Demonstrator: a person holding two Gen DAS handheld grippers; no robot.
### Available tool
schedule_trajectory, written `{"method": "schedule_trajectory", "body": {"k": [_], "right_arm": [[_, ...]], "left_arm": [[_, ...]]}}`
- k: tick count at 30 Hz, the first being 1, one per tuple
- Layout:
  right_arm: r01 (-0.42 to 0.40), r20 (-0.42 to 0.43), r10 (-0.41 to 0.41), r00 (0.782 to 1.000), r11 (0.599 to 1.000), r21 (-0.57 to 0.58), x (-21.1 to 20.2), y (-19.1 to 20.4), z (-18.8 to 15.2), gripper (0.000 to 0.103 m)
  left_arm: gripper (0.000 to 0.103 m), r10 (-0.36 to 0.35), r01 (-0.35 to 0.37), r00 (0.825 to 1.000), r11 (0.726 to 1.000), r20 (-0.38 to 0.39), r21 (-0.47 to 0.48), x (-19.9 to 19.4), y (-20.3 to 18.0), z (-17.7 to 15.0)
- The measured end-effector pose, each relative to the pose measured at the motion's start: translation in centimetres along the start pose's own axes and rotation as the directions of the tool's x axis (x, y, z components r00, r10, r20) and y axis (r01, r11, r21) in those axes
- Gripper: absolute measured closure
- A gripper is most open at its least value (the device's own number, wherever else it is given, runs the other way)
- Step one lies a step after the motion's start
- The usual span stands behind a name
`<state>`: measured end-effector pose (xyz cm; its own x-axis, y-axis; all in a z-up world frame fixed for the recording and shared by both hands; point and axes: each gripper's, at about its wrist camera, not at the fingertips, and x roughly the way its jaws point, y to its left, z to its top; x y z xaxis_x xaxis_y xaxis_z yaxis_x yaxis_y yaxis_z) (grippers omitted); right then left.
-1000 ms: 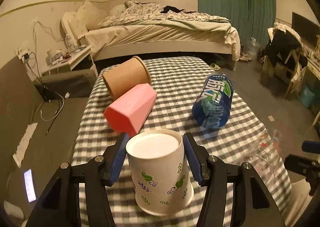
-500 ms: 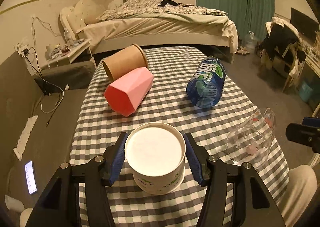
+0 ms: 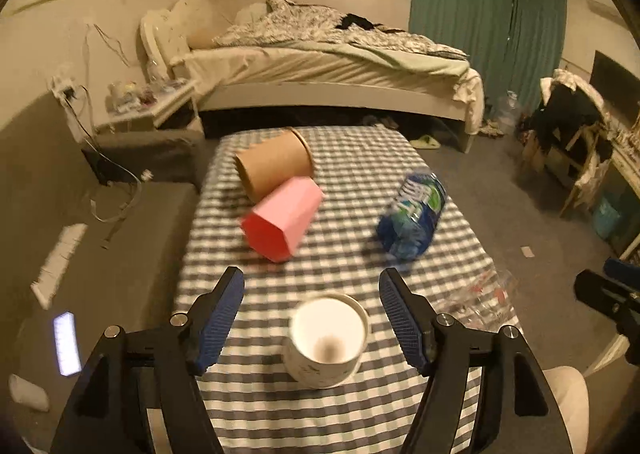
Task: Flip cup upside down
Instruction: 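Rotate the white cup rim-down with the left gripper and lower it onto the table, then open the left gripper and withdraw it from the cup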
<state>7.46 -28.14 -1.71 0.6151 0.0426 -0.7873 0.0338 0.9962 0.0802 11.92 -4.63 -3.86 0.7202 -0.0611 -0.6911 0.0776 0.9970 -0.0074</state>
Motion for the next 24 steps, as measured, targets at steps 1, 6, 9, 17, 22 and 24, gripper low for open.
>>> {"method": "schedule_trajectory", "body": {"k": [1, 6, 9, 17, 22, 24], "right_arm": [[0.0, 0.019, 0.0, 1.0, 1.0, -0.009, -0.7, 0.2, 0.3, 0.013], [-0.019, 0.144, 0.027, 0.989, 0.998, -0.055, -4.7, 1.4, 2.2, 0.013], [-0.023, 0.2, 0.038, 0.979, 0.997, -0.076, -6.5, 2.2, 2.9, 0.013], [-0.061, 0.194, 0.083, 0.977, 0.991, -0.119, -6.7, 4.5, 0.5, 0.013], [-0.069, 0.142, 0.089, 0.986, 0.987, -0.144, -4.4, 5.8, -1.5, 0.013], [-0.067, 0.127, 0.087, 0.988, 0.986, -0.15, -3.6, 6.3, -2.1, 0.013]], "left_arm": [[0.03, 0.012, -0.012, 1.0, 1.0, 0.005, 0.003, -0.6, 0.1, 0.3], [0.03, 0.01, -0.01, 0.999, 1.0, 0.045, -0.018, -4.6, 1.4, 1.6], [0.03, -0.002, 0.004, 0.998, 0.999, 0.07, -0.033, -6.7, 2.4, 1.7], [0.031, -0.009, 0.011, 0.997, 1.0, 0.074, -0.027, -8.8, 3.9, 0.1], [0.031, 0.006, -0.004, 0.999, 0.999, 0.034, -0.036, -7.5, 4.7, -1.6], [0.031, 0.008, -0.007, 1.0, 0.999, 0.017, -0.04, -7.0, 4.7, -2.3]]}}
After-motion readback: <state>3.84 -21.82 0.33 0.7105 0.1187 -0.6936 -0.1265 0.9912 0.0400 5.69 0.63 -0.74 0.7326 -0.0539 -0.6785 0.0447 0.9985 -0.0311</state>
